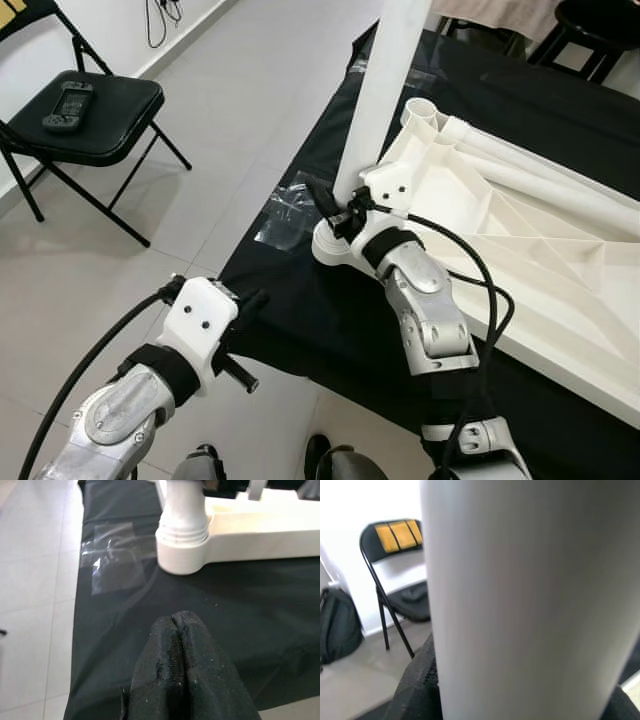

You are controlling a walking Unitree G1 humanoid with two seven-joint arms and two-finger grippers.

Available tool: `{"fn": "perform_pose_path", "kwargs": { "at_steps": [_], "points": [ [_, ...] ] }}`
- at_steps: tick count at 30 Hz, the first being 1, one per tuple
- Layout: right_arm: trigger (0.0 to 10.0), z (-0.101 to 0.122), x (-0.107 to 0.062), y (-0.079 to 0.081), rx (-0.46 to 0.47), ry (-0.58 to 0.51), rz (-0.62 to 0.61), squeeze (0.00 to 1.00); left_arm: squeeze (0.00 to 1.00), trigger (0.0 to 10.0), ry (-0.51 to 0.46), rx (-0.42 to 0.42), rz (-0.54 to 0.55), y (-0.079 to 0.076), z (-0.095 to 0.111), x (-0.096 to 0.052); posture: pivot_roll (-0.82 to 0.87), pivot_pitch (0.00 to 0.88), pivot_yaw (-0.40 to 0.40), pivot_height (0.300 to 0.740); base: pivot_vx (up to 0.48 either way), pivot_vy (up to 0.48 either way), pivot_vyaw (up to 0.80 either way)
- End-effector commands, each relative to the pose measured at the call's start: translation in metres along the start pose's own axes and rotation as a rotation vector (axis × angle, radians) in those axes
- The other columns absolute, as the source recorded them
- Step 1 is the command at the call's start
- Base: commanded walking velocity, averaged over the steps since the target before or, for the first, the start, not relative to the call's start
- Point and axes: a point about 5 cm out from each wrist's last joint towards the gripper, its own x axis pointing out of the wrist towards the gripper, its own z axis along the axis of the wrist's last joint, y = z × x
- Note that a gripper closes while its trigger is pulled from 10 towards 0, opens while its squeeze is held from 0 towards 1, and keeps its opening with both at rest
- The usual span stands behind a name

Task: Building children table

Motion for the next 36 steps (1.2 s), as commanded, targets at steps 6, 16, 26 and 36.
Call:
{"fn": "perform_pose_path", "kwargs": {
  "at_steps": [6, 16, 26, 36],
  "points": [
    [10.0, -0.002, 0.002, 0.001, 0.165, 0.001, 0.279, 0.93, 0.00, 10.0, 0.011, -0.010, -0.012, -0.003, -0.003, -0.001, 0.17, 0.319, -0.133, 0.740, 0.000, 0.000, 0.00],
    [10.0, 0.023, 0.018, -0.015, -0.024, -0.028, 0.677, 0.00, 0.00, 10.0, 0.005, 0.001, 0.003, 0.000, -0.001, -0.001, 0.19, 0.315, -0.142, 0.740, 0.000, 0.000, 0.00],
    [0.0, 0.036, 0.031, -0.026, -0.054, -0.014, 0.809, 0.00, 0.00, 10.0, 0.008, 0.063, 0.055, 0.009, 0.010, -0.014, 0.23, 0.314, -0.153, 0.740, 0.000, 0.000, 0.00],
    [0.0, 0.005, 0.020, -0.056, -0.053, 0.069, 0.554, 0.00, 0.00, 10.0, 0.024, 0.106, 0.159, 0.017, 0.018, -0.037, 0.20, 0.323, -0.162, 0.740, 0.000, 0.000, 0.00]
  ]
}}
